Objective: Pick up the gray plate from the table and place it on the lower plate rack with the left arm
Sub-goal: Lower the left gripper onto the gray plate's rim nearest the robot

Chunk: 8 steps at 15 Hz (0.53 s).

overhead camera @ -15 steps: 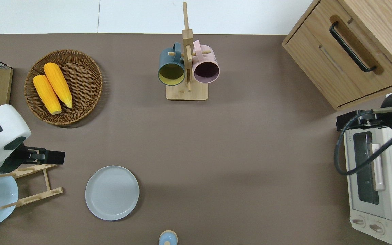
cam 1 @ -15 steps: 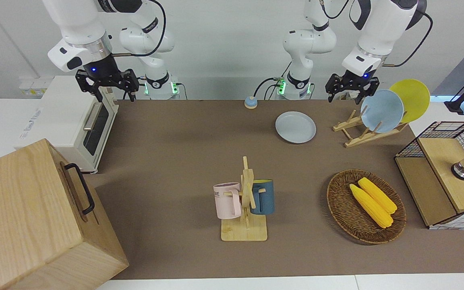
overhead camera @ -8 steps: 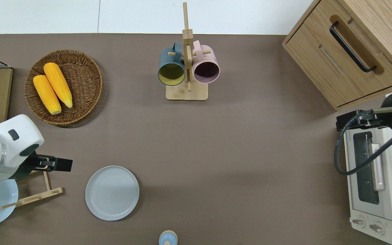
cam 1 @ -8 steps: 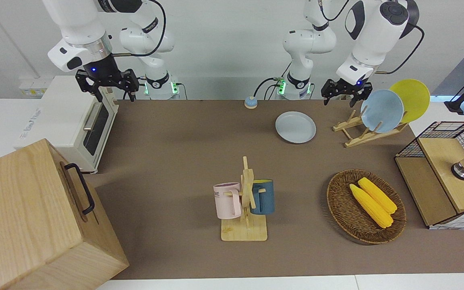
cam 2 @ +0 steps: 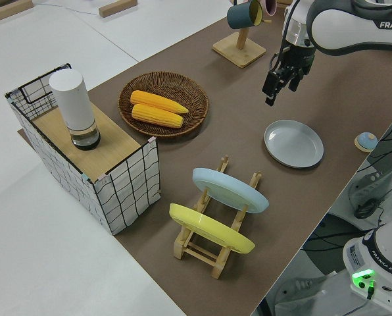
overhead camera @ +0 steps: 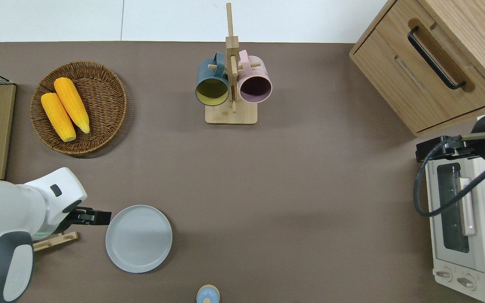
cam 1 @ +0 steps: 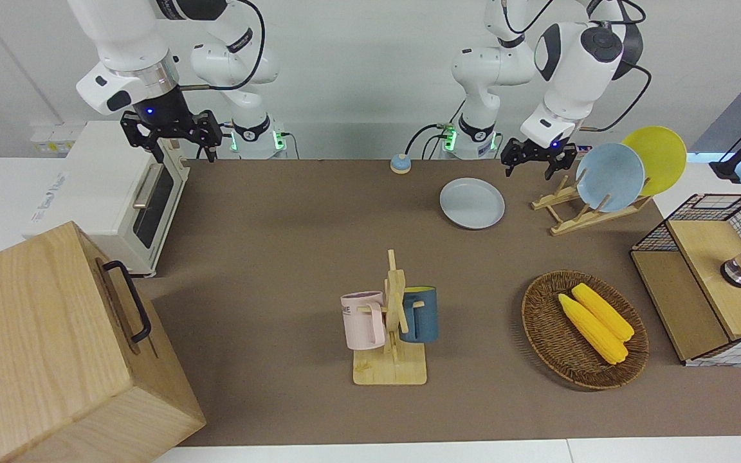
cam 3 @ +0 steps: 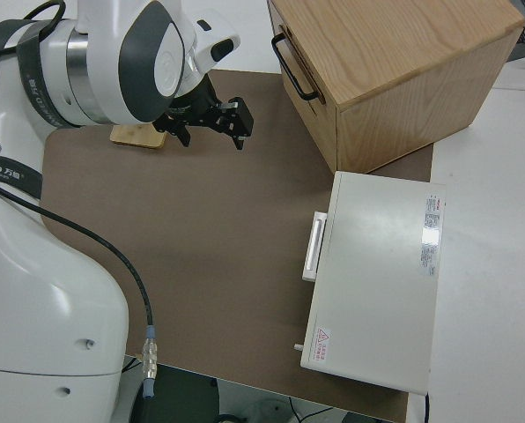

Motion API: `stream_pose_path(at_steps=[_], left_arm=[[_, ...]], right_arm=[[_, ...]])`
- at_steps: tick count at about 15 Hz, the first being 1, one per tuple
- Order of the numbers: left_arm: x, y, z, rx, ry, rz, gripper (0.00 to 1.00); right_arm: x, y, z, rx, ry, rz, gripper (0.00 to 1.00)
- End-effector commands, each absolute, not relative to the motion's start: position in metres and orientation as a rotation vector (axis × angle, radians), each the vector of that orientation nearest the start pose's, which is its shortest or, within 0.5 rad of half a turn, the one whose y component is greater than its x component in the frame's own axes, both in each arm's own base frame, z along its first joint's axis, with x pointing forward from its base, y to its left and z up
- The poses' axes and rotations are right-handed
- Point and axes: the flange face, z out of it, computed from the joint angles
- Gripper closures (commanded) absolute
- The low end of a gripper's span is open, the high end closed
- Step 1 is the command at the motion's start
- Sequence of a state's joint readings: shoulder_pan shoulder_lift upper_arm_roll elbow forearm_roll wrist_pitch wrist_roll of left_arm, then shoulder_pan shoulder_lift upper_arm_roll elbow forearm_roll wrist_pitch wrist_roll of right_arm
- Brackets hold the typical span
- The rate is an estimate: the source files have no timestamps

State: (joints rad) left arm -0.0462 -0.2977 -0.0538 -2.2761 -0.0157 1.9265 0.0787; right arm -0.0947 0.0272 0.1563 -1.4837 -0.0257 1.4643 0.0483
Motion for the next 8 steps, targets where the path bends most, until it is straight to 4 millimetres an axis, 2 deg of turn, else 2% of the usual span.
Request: stream_pose_path(at_steps=[1,6,8], left_arm=[[0.431,-0.048,0.434,-3.103,0.273,0.021,0.00],[0.421,-0.045,0.383,-3.105,0.277,-0.045,0.00],[0.418,-0.046,0.371,-3.106,0.282,-0.043,0.00]], right_arm=[[0.551,0.031,0.644,-3.162,-0.014,0.063,0.017],[0.551,0.031,0.644,-3.162,-0.014,0.063,0.017],[0.551,0.031,0.644,-3.162,-0.014,0.063,0.017]])
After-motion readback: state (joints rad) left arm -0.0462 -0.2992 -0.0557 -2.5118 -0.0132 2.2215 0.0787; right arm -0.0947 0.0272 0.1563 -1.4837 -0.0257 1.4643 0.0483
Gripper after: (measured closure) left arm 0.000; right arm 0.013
